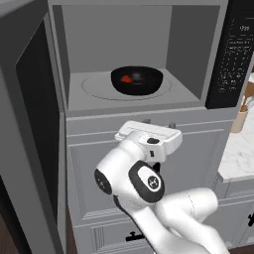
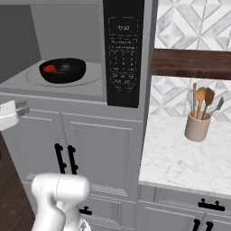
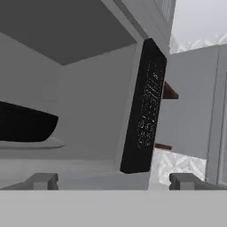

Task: Pick the bell pepper from the sink and place it in the bowl. Then pick the bowl and place it in the microwave. Then close the microwave door and press the start button.

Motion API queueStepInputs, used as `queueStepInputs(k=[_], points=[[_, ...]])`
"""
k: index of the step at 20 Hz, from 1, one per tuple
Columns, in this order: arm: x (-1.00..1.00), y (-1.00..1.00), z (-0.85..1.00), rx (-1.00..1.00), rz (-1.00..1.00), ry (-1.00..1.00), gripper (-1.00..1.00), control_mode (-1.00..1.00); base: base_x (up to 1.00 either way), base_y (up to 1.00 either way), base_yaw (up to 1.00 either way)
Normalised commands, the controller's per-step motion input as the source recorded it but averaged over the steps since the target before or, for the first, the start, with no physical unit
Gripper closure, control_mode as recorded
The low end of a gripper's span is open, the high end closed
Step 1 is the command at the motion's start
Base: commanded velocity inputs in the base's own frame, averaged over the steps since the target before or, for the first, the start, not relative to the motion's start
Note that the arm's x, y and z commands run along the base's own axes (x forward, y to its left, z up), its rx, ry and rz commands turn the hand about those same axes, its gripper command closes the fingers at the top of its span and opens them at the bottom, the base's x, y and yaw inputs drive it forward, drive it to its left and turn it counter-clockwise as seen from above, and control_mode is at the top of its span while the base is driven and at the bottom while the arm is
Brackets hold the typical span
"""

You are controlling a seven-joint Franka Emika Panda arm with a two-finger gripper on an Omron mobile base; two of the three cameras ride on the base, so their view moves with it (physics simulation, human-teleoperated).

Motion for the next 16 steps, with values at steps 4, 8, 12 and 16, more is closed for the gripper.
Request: queueStepInputs(k=[4,8,12,16], points=[[0.0,0.0,-0.55,-0.46,-0.06,-0.36,-1.0,-1.0,0.0,0.0,0.0],[-0.1,0.14,-0.41,-0.42,-0.07,-0.3,-1.0,-1.0,0.0,0.0,0.0],[-0.06,0.92,-0.25,-0.29,-0.01,-0.15,-1.0,-1.0,0.0,0.0,0.0],[0.0,1.0,-0.22,-0.07,0.03,-0.1,-1.0,-1.0,0.0,0.0,0.0]])
